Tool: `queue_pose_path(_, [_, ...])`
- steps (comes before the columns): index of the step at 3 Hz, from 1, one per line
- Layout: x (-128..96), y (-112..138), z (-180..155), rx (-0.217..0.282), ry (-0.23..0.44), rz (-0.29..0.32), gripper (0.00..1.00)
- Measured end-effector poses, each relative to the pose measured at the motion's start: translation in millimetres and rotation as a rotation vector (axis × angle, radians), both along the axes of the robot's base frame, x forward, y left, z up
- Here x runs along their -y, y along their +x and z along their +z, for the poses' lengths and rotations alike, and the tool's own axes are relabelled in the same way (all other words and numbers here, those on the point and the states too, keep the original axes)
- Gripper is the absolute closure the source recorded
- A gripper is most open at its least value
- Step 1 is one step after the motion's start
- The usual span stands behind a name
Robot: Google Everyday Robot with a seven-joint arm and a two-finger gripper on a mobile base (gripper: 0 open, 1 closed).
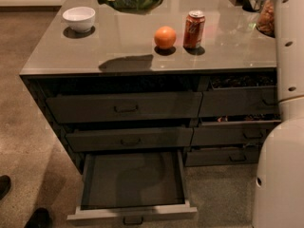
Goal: Place green rice chip bag into bottom drawer
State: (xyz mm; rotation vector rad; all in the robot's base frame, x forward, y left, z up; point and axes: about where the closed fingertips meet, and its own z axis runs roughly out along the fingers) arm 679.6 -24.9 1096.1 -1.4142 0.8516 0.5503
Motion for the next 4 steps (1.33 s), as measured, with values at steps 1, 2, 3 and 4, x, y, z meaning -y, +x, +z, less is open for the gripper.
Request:
queue_pose_path(1, [-5.5,-7.2,-5.8,-0.005,-0.026,0.035,1.00])
queue_pose_path(2, [-5.5,-7.2,-5.8,-0.005,-0.026,0.035,1.00])
queue_pose_path(3, [-7.5,-25.1,2.5,0.019,-0.005,0.065,1.00])
queue_pose_path(4, [-10.5,-67.2,20.2,0.065,0.011,0.108,1.00])
